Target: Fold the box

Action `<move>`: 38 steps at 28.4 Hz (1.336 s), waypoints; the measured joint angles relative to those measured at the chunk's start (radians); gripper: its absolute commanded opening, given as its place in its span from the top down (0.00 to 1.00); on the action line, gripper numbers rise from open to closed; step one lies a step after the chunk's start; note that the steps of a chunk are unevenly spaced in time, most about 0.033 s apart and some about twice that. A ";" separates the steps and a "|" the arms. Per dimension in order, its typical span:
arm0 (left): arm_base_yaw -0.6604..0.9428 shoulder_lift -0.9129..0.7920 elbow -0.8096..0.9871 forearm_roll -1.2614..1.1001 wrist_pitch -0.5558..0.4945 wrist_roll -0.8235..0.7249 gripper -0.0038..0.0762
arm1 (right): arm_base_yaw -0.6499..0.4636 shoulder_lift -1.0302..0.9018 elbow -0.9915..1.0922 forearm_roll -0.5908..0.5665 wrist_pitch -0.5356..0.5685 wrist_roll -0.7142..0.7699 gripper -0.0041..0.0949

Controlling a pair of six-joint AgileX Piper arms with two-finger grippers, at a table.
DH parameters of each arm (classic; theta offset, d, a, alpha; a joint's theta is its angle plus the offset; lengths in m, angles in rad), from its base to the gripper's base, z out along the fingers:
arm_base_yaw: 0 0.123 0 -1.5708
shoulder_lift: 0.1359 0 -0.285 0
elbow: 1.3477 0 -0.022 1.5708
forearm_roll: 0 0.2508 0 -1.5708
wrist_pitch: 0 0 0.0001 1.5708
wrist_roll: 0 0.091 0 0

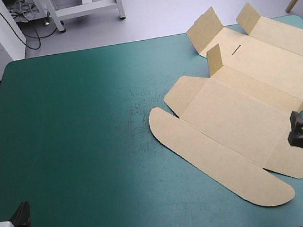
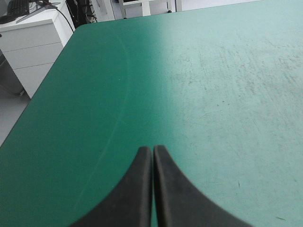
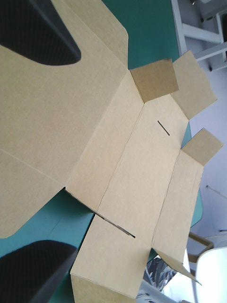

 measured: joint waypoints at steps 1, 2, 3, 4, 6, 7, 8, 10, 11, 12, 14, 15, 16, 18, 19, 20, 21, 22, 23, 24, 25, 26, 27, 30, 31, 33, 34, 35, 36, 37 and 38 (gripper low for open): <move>0.000 0.000 0.000 0.000 0.000 0.000 0.96 | 0.000 0.061 -0.036 -0.017 0.014 0.032 0.03; 0.000 0.000 0.000 0.000 0.000 0.000 0.96 | 0.000 0.151 -0.088 -0.037 0.035 0.061 0.03; 0.000 0.000 0.000 0.000 0.000 0.000 0.96 | 0.000 0.199 -0.108 -0.044 0.043 0.068 0.03; 0.000 0.000 0.000 0.000 0.000 0.000 0.96 | 0.000 0.279 -0.155 -0.050 0.052 0.078 0.03; 0.000 0.000 0.000 0.000 0.000 0.000 0.96 | -0.002 0.361 -0.202 -0.052 0.062 0.081 0.03; 0.000 0.000 0.000 0.000 0.000 0.000 0.96 | -0.008 0.391 -0.220 -0.052 0.064 0.082 0.03; 0.000 0.000 0.000 0.000 0.000 0.000 0.96 | -0.019 0.426 -0.241 -0.048 0.066 0.082 0.03; 0.000 0.000 0.000 0.000 0.000 0.000 0.96 | -0.056 0.485 -0.278 -0.023 0.069 0.074 0.03; 0.000 0.000 0.000 0.000 0.000 0.000 0.96 | -0.085 0.517 -0.296 0.002 0.073 0.055 0.03; 0.000 0.000 0.000 0.000 0.000 0.000 0.96 | -0.121 0.547 -0.312 0.037 0.080 0.025 0.03; 0.000 0.000 0.000 0.000 0.000 0.000 0.96 | -0.198 0.603 -0.333 0.121 0.100 -0.052 0.04; 0.000 0.000 0.000 0.000 0.000 0.000 0.96 | -0.247 0.627 -0.338 0.175 0.110 -0.103 0.04; 0.000 0.000 0.000 0.000 0.000 0.000 0.96 | -0.298 0.646 -0.340 0.222 0.117 -0.158 0.04; 0.000 0.000 0.000 0.000 0.000 0.000 0.96 | -0.396 0.685 -0.340 0.341 0.139 -0.270 0.04; 0.000 0.000 0.000 0.000 0.000 0.000 0.96 | -0.432 0.700 -0.341 0.396 0.148 -0.308 0.04; 0.000 0.000 0.000 0.000 0.000 0.000 0.96 | -0.474 0.719 -0.341 0.443 0.155 -0.349 0.04; 0.000 0.000 0.000 0.000 0.000 0.000 0.96 | -0.512 0.739 -0.342 0.483 0.161 -0.381 0.04; 0.000 0.000 0.000 0.000 0.000 0.000 0.96 | -0.539 0.759 -0.343 0.508 0.165 -0.398 0.04; 0.000 0.000 0.000 0.000 0.000 0.000 0.96 | -0.567 0.782 -0.344 0.532 0.166 -0.412 0.04; 0.000 0.000 0.000 0.000 0.000 0.000 0.96 | -0.590 0.806 -0.346 0.549 0.166 -0.421 0.04; 0.000 0.000 0.000 0.000 0.000 0.000 0.96 | -0.607 0.826 -0.346 0.560 0.166 -0.427 0.04; 0.000 0.000 0.000 0.000 0.000 0.000 0.96 | -0.619 0.858 -0.347 0.573 0.166 -0.429 0.04; 0.000 0.000 0.000 0.000 0.000 0.000 0.96 | -0.626 0.881 -0.349 0.580 0.166 -0.430 0.04; 0.000 0.000 0.000 0.000 0.000 0.000 0.96 | -0.631 0.970 -0.376 0.610 0.168 -0.417 0.04; 0.000 0.000 0.000 0.000 0.000 0.000 0.96 | -0.631 1.005 -0.394 0.627 0.172 -0.415 0.04; 0.000 0.000 0.000 0.000 0.000 0.000 0.96 | -0.631 1.074 -0.436 0.668 0.186 -0.411 0.04; 0.000 0.000 0.000 0.000 0.000 0.000 0.96 | -0.631 1.107 -0.464 0.689 0.197 -0.410 0.04; 0.000 0.000 0.000 0.000 0.000 0.000 0.96 | -0.631 1.131 -0.493 0.704 0.205 -0.410 0.04; 0.000 0.000 0.000 0.000 0.000 0.000 0.96 | -0.631 1.159 -0.523 0.720 0.217 -0.407 0.04; 0.000 0.000 0.000 0.000 0.000 0.000 0.96 | -0.631 1.184 -0.551 0.728 0.230 -0.400 0.04; 0.000 0.000 0.000 0.000 0.000 0.000 0.96 | -0.631 1.201 -0.573 0.730 0.239 -0.392 0.04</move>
